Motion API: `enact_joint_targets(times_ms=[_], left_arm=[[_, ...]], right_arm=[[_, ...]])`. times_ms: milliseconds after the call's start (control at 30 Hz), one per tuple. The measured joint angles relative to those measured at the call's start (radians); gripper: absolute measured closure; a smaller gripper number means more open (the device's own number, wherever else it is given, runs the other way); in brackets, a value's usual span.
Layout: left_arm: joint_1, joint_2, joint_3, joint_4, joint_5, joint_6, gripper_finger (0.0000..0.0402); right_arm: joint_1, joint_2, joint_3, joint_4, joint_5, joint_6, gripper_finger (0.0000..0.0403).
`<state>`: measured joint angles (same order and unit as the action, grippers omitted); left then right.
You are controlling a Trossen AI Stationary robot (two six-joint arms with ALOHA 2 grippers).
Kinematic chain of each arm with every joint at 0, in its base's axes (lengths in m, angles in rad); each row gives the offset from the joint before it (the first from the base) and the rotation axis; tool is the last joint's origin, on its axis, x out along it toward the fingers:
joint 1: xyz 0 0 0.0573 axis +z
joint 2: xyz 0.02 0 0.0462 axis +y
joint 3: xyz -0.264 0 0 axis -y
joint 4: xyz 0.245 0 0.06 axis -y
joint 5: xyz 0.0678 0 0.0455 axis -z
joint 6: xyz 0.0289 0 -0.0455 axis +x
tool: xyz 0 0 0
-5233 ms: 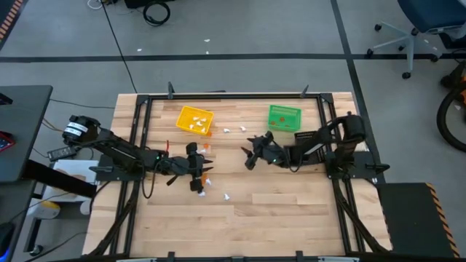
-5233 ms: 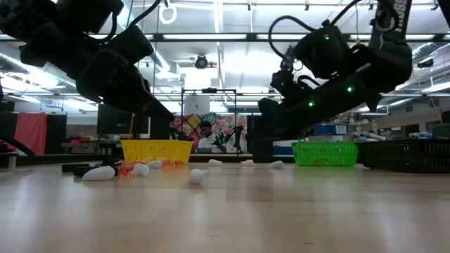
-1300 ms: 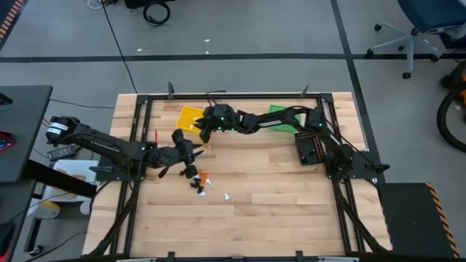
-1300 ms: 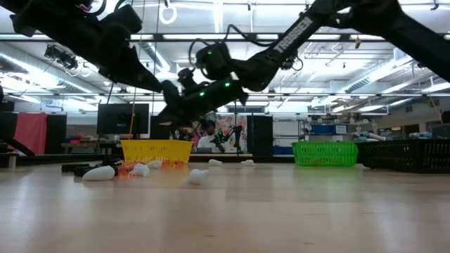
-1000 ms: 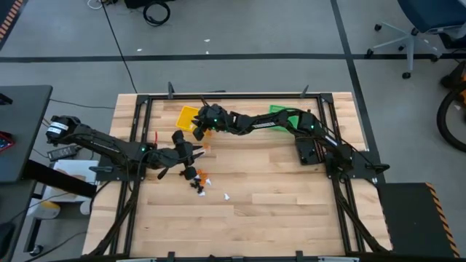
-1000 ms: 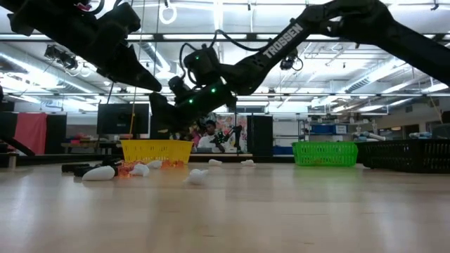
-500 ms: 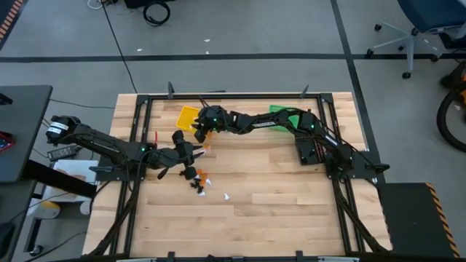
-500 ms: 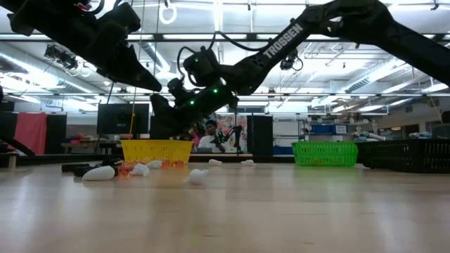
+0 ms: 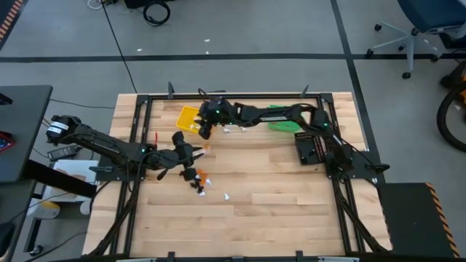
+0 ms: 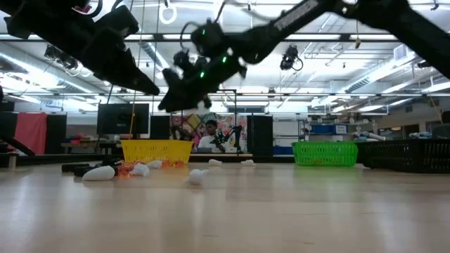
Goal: Sort Halloween decoration
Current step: Put the white ghost toy into the yellow bin
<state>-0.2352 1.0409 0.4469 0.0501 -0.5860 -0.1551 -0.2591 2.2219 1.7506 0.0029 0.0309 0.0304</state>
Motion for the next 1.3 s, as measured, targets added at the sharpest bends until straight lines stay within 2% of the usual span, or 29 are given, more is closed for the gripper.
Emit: enact_joint_targets(times_ms=[167, 467, 667, 1000, 1300], left_arm=[[0.0, 0.0, -0.008, 0.012, 0.002, 0.0, 0.032], [-0.005, 0.0, -0.01, 0.086, 0.032, 0.043, 0.032], [-0.005, 0.0, -0.01, 0.136, 0.085, 0.092, 0.032], [-0.023, 0.0, -0.019, 0.166, 0.103, 0.08, 0.032], [-0.045, 0.0, -0.201, 0.387, 0.104, 0.094, 0.032]], right_arm=[[0.032, -0.148, -0.161, -0.018, 0.047, -0.058, 0.0245], [0.079, -0.369, -0.596, 0.197, 0.128, 0.009, 0.0245], [0.086, -0.449, -0.787, 0.332, 0.146, 0.061, 0.0245], [0.09, -0.475, -0.923, 0.501, 0.16, 0.102, 0.0245], [0.07, -0.475, -0.942, 0.447, 0.16, 0.104, 0.0244]])
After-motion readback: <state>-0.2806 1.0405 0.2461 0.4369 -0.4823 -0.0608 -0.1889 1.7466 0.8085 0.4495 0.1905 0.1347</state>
